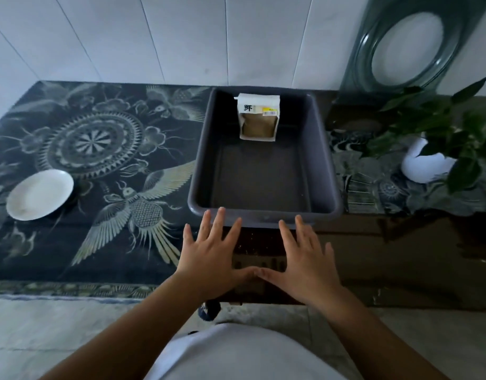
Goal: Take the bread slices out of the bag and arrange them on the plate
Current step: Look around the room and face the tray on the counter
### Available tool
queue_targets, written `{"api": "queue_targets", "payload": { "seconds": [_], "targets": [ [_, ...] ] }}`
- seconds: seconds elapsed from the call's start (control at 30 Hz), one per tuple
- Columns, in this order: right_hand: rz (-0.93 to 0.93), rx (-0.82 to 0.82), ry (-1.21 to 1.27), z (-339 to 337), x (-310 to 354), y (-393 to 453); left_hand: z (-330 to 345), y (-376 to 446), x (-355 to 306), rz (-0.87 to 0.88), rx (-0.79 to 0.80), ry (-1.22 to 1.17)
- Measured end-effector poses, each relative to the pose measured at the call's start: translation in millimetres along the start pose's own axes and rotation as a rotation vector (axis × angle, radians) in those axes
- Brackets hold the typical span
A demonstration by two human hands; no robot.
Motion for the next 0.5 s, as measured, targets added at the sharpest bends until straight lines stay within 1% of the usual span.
{"api": "queue_targets", "payload": {
  "seconds": [0.23, 0.4, 0.5],
  "targets": [
    [0.034, -0.05, -0.025, 0, 17, 14, 3, 22, 18, 0.11, -0.002, 0.002],
    [0.019, -0.038, -0.016, 4, 22, 24, 2, 31, 23, 0.135, 0.005, 0.0],
    [-0.014, 0.001, -0.033, -2, 19, 37, -1, 42, 20, 0.136, 0.01, -0.013]
  ]
}}
Point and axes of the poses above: each hand's wrist, its own y-axis towards the middle knuckle, its own z-axis out of the palm, x = y × z, the point moved 7 cm from there along y, towards the middle knuckle, and after that the axes turned 13 degrees about y, right-handed, at the moved point
